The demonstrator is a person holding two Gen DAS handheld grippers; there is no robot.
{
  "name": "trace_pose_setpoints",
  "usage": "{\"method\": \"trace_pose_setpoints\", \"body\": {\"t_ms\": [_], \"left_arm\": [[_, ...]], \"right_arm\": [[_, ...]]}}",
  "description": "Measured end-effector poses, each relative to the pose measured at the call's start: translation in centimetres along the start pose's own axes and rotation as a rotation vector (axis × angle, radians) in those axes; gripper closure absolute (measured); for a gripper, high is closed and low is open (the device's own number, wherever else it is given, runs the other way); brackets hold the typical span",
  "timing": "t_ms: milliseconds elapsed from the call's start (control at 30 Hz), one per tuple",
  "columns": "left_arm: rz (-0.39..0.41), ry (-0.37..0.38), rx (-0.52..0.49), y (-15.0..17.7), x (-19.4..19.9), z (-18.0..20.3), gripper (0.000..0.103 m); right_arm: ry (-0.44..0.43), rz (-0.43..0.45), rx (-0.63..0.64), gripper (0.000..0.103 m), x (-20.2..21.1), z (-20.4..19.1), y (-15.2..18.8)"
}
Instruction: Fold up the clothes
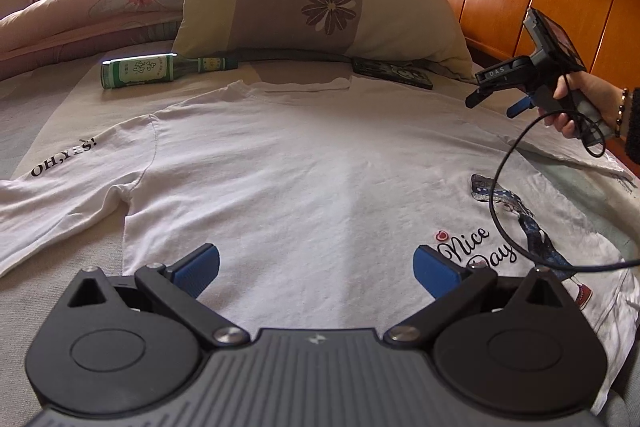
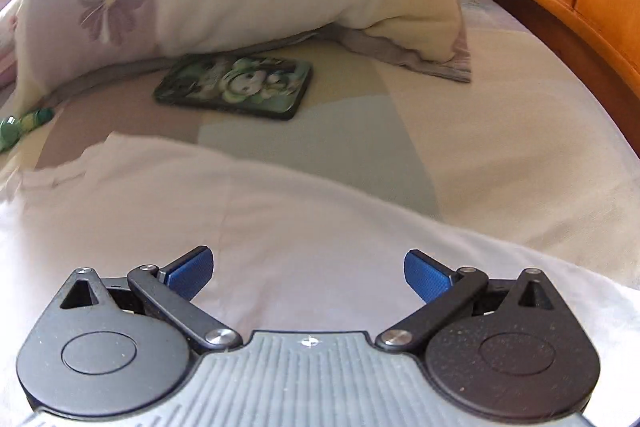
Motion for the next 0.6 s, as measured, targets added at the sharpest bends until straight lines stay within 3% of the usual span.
{"method": "trace_pose_setpoints", "body": {"t_ms": [67, 200, 400, 600], "left_arm": [[0.004, 0.000, -0.003, 0.0, 0.0, 0.1, 0.001], [0.003, 0.013, -0.004, 0.2, 0.2, 0.3, 0.001], [0.001, -0.007, 0.006, 0.3, 0.6, 0.1, 0.001], [0.015, -0.010, 0.011, 0.4, 1.3, -0.5, 0.001]], "right_arm": [[0.027, -0.060, 0.010, 0.000, -0.7, -0.7, 1.1], [0.075, -0.040, -0.024, 0.000, -2.2, -0.9, 0.9], [0.047, 0.025, -0.034, 0.000, -4.8, -0.8, -3.0], [-0.018, -0.003, -0.105, 0.000, -3.0, -0.7, -3.4]]}}
Point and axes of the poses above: each gripper's, at about its wrist camera, not at the fingertips, and x roughly against the way its jaws point, z to its right, y to its underside, the point moved 2 cm from there along -x, roughly the way its jaws point, and after that the axes turned 10 degrees about y, right-handed, at the moved point
